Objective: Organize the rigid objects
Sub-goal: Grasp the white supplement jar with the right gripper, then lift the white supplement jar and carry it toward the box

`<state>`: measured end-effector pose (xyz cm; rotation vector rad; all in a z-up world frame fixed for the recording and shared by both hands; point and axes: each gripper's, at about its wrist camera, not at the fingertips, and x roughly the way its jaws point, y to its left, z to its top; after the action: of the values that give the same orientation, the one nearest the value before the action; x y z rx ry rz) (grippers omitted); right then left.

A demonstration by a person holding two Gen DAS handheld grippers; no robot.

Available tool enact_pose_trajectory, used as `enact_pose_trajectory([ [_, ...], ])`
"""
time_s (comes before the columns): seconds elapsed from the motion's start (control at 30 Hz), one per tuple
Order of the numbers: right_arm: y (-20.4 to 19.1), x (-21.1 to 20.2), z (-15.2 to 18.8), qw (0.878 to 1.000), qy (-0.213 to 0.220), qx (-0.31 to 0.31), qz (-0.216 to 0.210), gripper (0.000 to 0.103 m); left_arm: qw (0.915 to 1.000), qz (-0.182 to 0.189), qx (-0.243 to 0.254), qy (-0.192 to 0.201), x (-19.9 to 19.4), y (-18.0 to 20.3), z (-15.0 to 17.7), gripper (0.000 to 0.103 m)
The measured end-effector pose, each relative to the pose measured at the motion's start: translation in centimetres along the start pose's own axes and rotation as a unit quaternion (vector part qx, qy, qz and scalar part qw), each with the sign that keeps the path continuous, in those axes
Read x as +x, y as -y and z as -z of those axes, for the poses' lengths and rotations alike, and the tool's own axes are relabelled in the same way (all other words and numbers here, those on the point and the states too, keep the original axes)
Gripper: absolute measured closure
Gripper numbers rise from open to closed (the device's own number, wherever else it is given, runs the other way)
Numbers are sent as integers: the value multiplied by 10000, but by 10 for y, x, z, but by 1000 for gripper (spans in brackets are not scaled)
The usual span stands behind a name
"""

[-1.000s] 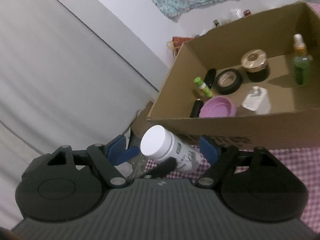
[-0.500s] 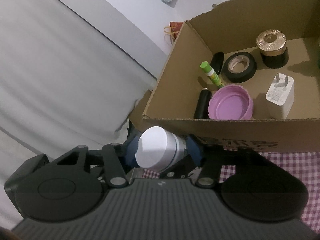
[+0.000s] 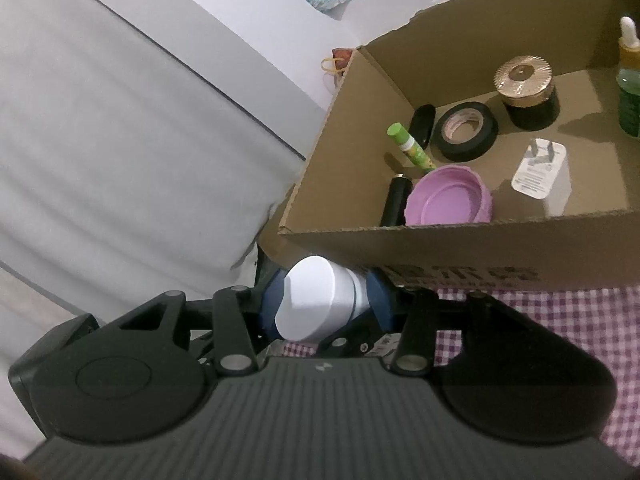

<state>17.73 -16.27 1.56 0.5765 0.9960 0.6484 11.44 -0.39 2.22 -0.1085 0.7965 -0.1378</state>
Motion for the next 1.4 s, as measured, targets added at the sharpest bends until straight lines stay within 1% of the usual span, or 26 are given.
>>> enact_pose_trajectory([
  [0.33,15,-26,8,9997,170,167,73,57,9998,160,118,-79,-2,22,5,48],
  [0.53,30,-47,16,9987,338,340,155,56,9990,263,351,-124,0,45,9,48],
  [0.67,40,-66,22,9975,485,456,241,56,9976,446,507,-127,1,61,13,48],
  [0.83,54,-87,28,9955,659,623,267,56,9938,734,827,-71,1,84,18,48],
  [1.07,75,-111,36,9927,824,847,236,56,9865,1025,1274,38,3,120,25,48],
  [1.27,94,-125,37,9893,985,1052,206,54,9831,1045,1498,129,6,132,28,48],
  [1.4,105,-136,37,9865,1115,1181,205,50,9826,1070,1513,152,8,131,28,48],
])
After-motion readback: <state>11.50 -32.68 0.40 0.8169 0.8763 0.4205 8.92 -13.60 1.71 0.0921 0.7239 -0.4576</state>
